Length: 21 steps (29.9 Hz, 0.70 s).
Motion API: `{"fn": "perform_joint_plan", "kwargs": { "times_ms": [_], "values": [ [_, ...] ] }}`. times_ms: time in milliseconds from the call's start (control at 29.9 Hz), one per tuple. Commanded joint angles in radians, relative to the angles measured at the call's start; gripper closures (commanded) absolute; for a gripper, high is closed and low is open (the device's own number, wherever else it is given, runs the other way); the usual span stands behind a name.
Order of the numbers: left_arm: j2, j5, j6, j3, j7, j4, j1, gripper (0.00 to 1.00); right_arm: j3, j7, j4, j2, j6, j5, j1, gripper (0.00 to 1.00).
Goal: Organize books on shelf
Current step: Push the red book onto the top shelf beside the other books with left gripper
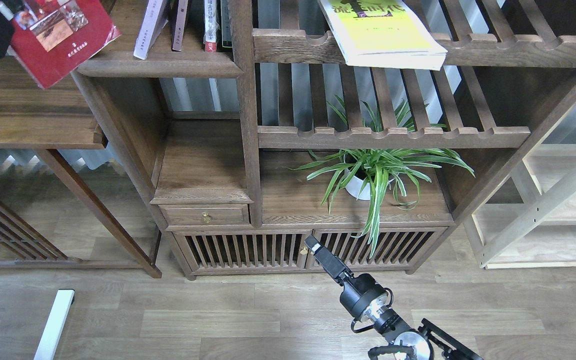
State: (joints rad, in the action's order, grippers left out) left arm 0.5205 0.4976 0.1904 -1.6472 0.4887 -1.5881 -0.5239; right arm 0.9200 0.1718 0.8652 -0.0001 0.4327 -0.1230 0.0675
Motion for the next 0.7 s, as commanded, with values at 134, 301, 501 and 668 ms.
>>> {"fn": "perform_joint_plan", "kwargs": {
  "times_ms": [134, 301, 501, 668],
  "values": [
    [0.003, 0.002, -0.055, 0.096, 0.0, 0.062, -0.113, 0.98, 0.003, 0.0, 0.008, 0.0, 0.026, 0.0, -0.005, 0.01],
    [-0.004, 0.006, -0.057, 0.128, 0.0, 0.091, -0.142, 0.98, 0.005, 0.0, 0.023, 0.0, 0.026, 0.0, -0.011, 0.01],
    [0.004, 0.009, -0.054, 0.121, 0.0, 0.111, -0.145, 0.98, 0.008, 0.0, 0.023, 0.0, 0.024, -0.001, -0.011, 0.01],
    [-0.004, 0.01, -0.054, 0.132, 0.0, 0.14, -0.154, 0.98, 0.01, 0.0, 0.026, 0.0, 0.024, 0.0, -0.011, 0.01]
  ]
}}
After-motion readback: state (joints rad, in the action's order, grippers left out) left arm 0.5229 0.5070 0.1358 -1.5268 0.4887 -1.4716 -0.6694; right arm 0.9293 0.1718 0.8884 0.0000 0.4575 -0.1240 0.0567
